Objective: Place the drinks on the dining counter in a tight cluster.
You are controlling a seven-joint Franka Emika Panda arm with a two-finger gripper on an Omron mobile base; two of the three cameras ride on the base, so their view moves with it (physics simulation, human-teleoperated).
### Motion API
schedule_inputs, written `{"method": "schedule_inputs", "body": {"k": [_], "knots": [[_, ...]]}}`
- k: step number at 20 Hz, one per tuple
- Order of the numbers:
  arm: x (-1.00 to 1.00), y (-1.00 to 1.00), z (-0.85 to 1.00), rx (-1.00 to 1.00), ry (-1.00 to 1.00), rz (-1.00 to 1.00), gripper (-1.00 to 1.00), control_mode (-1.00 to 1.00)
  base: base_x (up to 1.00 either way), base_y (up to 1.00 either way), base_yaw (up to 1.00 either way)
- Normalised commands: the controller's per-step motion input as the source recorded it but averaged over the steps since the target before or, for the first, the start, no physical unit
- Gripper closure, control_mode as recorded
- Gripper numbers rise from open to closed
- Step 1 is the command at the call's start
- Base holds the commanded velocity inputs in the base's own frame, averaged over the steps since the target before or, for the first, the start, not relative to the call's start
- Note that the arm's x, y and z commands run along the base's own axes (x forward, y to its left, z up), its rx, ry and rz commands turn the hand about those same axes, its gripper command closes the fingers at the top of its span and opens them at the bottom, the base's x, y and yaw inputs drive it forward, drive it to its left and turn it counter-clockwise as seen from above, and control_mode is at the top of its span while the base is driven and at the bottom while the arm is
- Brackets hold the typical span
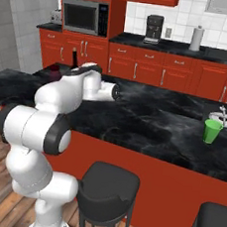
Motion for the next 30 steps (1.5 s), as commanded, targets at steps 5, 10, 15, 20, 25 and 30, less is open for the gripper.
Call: {"method": "schedule_inputs", "body": {"k": [5,10,15,20,25,30], "knots": [[0.1,0.26,-0.11,0.04,-0.11,-0.01,1.0,-1.0,0.0,0.0,0.0],[0.16,0.33,0.0,-0.02,0.04,0.0,1.0,-1.0,0.0,0.0,0.0],[0.31,0.29,-0.04,-0.02,0.06,0.0,1.0,-1.0,0.0,0.0,0.0],[0.42,0.22,-0.07,0.0,0.02,-0.02,1.0,-1.0,0.0,0.0,0.0],[0.05,-0.1,-0.02,0.0,0.0,-0.07,1.0,-1.0,0.0,0.0,0.0],[0.27,-0.08,-0.23,0.0,0.02,-0.1,1.0,-1.0,0.0,0.0,0.0]]}}
